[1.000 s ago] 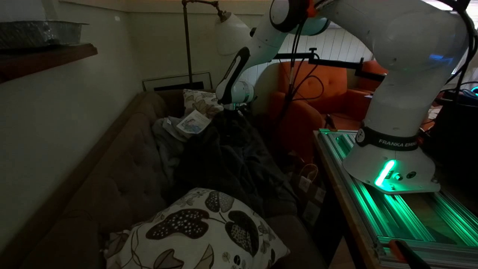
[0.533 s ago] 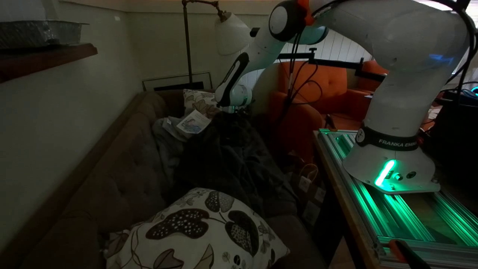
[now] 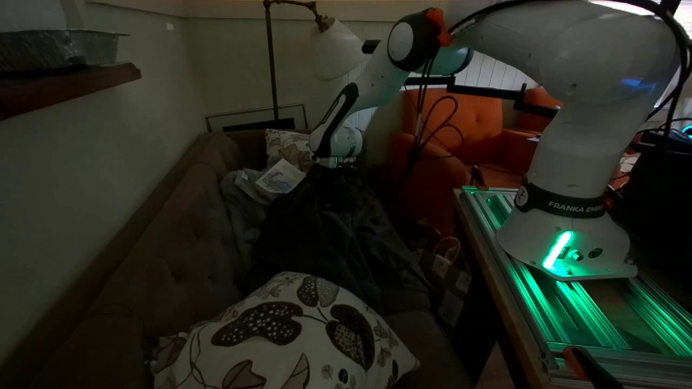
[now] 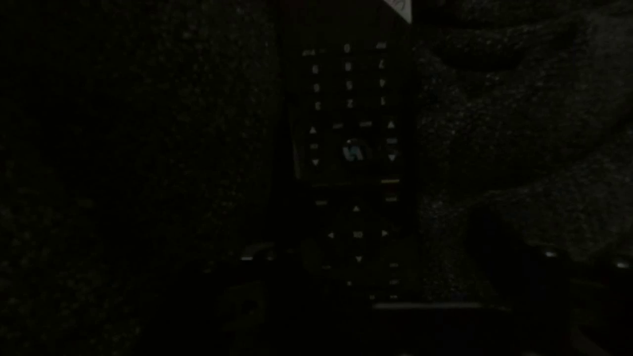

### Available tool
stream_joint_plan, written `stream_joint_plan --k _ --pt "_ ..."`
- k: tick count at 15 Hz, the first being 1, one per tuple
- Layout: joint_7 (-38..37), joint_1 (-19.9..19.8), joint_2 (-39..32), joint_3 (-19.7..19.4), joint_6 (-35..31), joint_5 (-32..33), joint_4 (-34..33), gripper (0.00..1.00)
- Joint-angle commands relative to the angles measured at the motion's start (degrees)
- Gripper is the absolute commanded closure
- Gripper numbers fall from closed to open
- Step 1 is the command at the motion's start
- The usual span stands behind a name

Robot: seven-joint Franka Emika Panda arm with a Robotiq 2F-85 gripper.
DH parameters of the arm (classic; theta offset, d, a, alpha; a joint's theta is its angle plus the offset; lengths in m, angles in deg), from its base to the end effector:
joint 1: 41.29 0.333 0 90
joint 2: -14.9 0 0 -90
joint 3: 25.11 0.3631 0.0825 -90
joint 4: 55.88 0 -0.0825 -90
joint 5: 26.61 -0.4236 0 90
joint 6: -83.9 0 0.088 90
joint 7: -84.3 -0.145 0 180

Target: Put the remote on the backrest of the chair

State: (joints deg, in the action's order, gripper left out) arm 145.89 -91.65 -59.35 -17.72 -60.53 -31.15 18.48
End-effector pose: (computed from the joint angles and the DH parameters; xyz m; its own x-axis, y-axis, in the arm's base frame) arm 0.5349 -0.5161 -0.1123 0.9814 0.1598 0.1069 0.1746 -0.9734 -0.1481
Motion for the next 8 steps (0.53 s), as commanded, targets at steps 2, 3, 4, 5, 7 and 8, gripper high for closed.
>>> stream_joint_plan --k 2,3,4,5,7,8 --pt "0.34 0.15 -3.50 -0.26 3.26 -0.57 -5.55 0.25" --pt "0.32 0.16 -3.86 -0.29 3.56 -0.60 -6.12 0.24" --pt "0.30 0.20 -4.18 -0.34 3.60 -0.59 -6.62 0.28" --pt "0.28 0.22 -4.50 -0.37 3.85 -0.61 -7.14 0.27" --pt "0.25 0.21 -4.91 -0.36 4.20 -0.69 -7.98 0.27" --pt "0.02 0.26 -5.37 -0.44 3.91 -0.78 -8.79 0.24"
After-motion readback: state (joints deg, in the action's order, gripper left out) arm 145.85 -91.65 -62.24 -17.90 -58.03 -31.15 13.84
